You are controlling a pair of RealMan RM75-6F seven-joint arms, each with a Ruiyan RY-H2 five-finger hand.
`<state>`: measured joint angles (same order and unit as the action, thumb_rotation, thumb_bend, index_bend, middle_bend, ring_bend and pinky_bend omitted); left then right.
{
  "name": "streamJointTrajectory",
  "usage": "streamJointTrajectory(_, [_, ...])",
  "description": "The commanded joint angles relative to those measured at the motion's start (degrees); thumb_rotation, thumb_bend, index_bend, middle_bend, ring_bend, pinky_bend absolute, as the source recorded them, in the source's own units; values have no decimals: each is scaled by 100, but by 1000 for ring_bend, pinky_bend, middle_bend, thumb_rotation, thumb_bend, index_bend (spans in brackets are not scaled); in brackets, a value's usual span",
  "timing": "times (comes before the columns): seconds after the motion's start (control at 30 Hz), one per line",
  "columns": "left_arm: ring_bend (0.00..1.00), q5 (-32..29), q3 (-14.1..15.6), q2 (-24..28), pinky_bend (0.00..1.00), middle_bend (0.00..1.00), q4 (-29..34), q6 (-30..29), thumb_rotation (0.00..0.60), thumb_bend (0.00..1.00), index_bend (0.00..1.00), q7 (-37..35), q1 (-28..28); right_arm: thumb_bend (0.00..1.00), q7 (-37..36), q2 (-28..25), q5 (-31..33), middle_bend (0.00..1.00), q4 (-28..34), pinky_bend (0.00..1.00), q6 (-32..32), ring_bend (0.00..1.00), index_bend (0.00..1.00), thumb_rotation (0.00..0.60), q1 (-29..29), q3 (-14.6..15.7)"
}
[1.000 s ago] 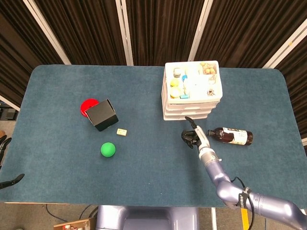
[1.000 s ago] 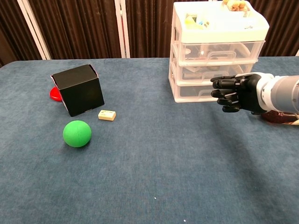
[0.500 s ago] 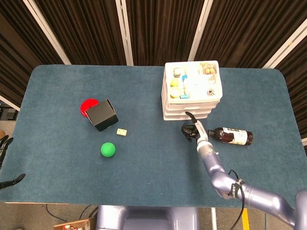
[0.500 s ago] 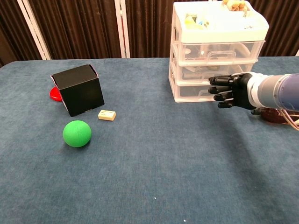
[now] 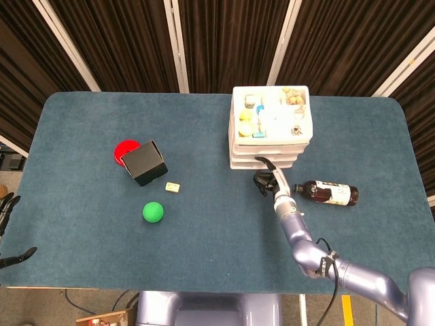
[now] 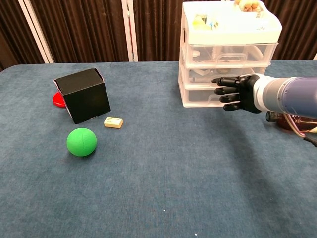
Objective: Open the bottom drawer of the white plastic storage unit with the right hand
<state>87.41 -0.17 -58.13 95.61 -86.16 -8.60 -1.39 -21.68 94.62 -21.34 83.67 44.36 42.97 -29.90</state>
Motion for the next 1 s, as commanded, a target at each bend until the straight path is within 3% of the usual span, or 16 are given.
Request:
streamJointTrajectory(0.03, [0, -4, 0, 0, 18, 0, 1, 4, 600, 96, 0, -4, -2, 756, -8, 34, -8, 849, -17, 921, -13, 854, 176, 600, 6, -31])
streamJointTrajectory(0.43, [0, -7, 1, 1, 18, 0, -15, -6, 600, 97, 0, -29, 4, 764, 9, 43, 19, 850, 91, 922, -80, 854, 187, 600, -113, -10])
streamJointTrajectory(0.87, [0, 60, 14, -19, 17, 0, -14, -49, 600, 97, 0, 4, 7, 764, -48, -106, -447, 849, 724, 921, -18, 852, 188, 600, -469, 149])
streamJointTrajectory(0.93, [0, 60, 10, -18, 17, 0, -11, -62, 600, 97, 0, 0, 10, 764, -32, -141, -567, 845, 864, 919, 47, 846, 170, 600, -530, 187])
streamJointTrajectory(1.0, [0, 64, 8, -18, 17, 0, -16, -72, 600, 97, 0, -3, 12, 759, 9, -161, -678, 830, 966, 908, 132, 833, 82, 600, -579, 247])
